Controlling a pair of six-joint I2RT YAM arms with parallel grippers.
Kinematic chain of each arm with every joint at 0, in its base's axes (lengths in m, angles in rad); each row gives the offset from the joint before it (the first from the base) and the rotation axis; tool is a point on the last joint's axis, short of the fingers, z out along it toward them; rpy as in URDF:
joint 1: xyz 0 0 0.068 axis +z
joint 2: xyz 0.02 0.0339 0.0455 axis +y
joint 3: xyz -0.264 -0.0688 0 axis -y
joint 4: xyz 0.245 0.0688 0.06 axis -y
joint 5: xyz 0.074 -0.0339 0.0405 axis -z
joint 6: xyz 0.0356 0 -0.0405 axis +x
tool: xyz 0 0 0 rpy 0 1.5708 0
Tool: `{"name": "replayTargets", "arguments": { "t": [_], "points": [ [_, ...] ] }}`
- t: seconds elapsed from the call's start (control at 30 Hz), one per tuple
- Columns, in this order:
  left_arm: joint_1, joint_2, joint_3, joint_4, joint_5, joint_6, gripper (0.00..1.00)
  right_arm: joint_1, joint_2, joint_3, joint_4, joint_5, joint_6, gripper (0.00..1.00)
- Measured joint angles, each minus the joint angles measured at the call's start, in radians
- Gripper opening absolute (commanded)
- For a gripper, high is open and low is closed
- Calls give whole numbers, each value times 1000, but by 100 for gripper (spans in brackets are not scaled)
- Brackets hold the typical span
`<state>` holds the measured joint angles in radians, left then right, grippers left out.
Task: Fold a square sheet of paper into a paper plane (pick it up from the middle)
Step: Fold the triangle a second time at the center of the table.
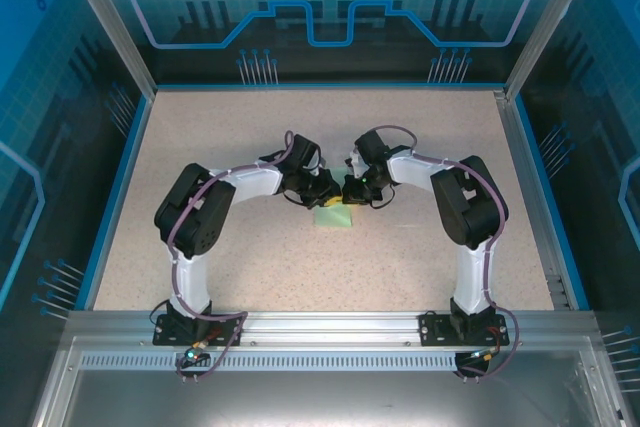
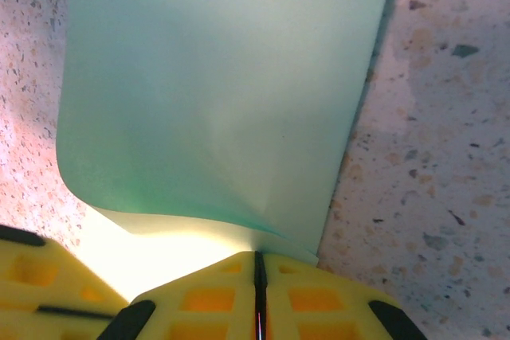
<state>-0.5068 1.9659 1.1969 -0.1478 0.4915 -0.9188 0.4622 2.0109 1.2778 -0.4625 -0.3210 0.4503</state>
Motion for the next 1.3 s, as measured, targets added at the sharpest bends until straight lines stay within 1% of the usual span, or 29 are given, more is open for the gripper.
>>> {"name": "replayTargets", "arguments": {
  "t": [0.17,0.47,0.87,0.93,1.03,1.17,1.3],
  "points": [
    [0,18,-6,3,-32,-3,9,0,0,0,0,0,0,9],
    [3,23,-16,-32,-137,-3,8,0,2,0,0,0,0,9],
    [21,18,-54,19,-118,-26,9,0,7,7,-10,6,-8,9],
    [26,18,-56,21,-116,-26,11,0,7,8,-10,8,-9,8],
    [37,17,-61,24,-110,-33,12,0,8,8,-9,8,-14,8],
    [53,13,-61,18,-110,-33,12,0,8,8,-6,7,-15,9],
    [80,3,-61,-8,-134,-28,12,0,9,8,-6,6,-15,8]
  ]
}}
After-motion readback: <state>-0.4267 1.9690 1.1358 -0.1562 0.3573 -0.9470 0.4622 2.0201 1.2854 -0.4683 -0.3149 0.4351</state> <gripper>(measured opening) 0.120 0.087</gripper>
